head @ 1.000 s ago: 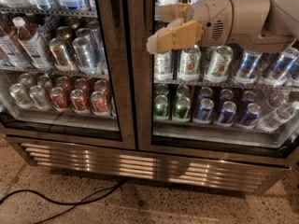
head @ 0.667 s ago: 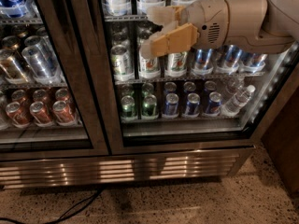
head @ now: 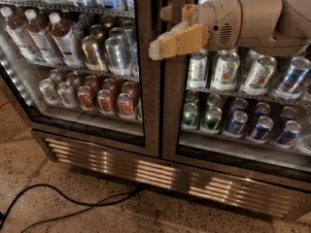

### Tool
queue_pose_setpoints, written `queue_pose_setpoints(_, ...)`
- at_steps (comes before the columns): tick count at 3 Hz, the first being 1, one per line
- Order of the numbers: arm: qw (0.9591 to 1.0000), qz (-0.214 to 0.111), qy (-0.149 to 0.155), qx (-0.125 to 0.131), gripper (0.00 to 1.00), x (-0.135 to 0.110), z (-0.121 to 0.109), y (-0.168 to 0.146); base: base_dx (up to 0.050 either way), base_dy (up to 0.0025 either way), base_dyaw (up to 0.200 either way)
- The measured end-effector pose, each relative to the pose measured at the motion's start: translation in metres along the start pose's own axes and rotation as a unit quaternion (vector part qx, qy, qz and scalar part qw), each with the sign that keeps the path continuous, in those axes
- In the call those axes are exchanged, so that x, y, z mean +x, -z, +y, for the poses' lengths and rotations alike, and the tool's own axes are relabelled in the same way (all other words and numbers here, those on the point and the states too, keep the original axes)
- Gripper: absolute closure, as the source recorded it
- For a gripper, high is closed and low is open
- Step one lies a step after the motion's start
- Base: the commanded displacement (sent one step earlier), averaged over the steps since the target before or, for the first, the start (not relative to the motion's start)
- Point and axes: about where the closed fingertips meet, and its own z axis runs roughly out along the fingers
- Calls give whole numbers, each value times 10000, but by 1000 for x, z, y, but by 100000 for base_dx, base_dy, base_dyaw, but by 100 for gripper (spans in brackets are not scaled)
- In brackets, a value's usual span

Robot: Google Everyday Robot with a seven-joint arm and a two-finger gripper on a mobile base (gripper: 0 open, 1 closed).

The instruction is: Open right fridge door

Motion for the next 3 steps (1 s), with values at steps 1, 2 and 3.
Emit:
queue_pose_setpoints(1, 10000, 0, 0, 0, 0, 0, 0, 0, 0, 0, 0)
queue_pose_setpoints(2, 10000, 0, 0, -1, 19, 0, 0, 0, 0, 0, 0)
queue_pose_setpoints(3, 10000, 0, 0, -1, 42, 0, 0, 0, 0, 0, 0)
